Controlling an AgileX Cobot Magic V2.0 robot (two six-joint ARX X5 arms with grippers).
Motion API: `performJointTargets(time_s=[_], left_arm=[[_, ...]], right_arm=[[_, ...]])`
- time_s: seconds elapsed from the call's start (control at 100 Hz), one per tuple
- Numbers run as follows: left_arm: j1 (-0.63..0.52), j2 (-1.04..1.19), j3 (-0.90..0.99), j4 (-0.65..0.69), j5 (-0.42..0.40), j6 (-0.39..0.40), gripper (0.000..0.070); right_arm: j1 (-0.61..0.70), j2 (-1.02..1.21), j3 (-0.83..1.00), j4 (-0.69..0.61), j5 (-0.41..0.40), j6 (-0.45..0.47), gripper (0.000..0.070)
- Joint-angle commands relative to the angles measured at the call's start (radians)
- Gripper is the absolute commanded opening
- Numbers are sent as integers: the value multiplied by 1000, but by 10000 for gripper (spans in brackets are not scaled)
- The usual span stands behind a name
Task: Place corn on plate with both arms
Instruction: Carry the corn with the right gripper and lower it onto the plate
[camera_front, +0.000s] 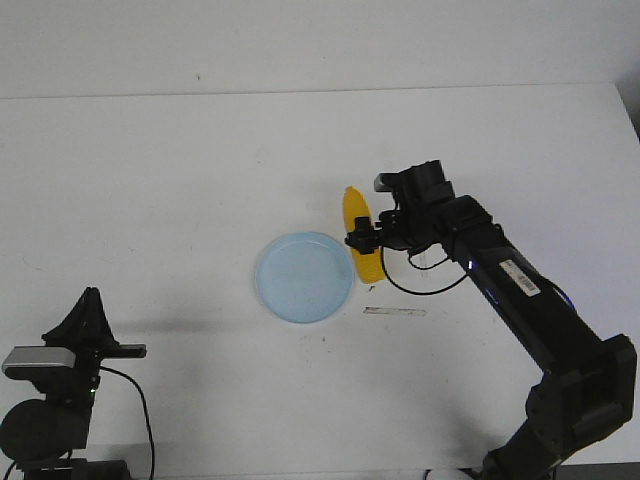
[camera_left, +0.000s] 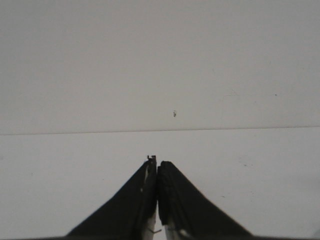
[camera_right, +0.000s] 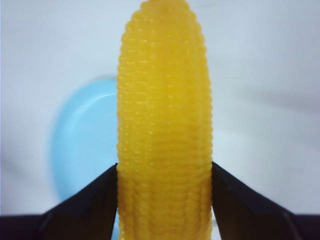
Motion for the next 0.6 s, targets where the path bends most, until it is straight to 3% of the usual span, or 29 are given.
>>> performJointTargets(time_s=[0.0, 0.37, 0.59], left_arm=[[0, -2, 8, 12, -2, -1, 1], [0, -2, 8, 12, -2, -1, 1], [0, -2, 8, 12, -2, -1, 1]], right_arm=[[46, 34, 11, 28, -10, 39, 281], [225, 166, 11, 112, -7, 139, 281], [248, 204, 10, 94, 63, 156, 284]])
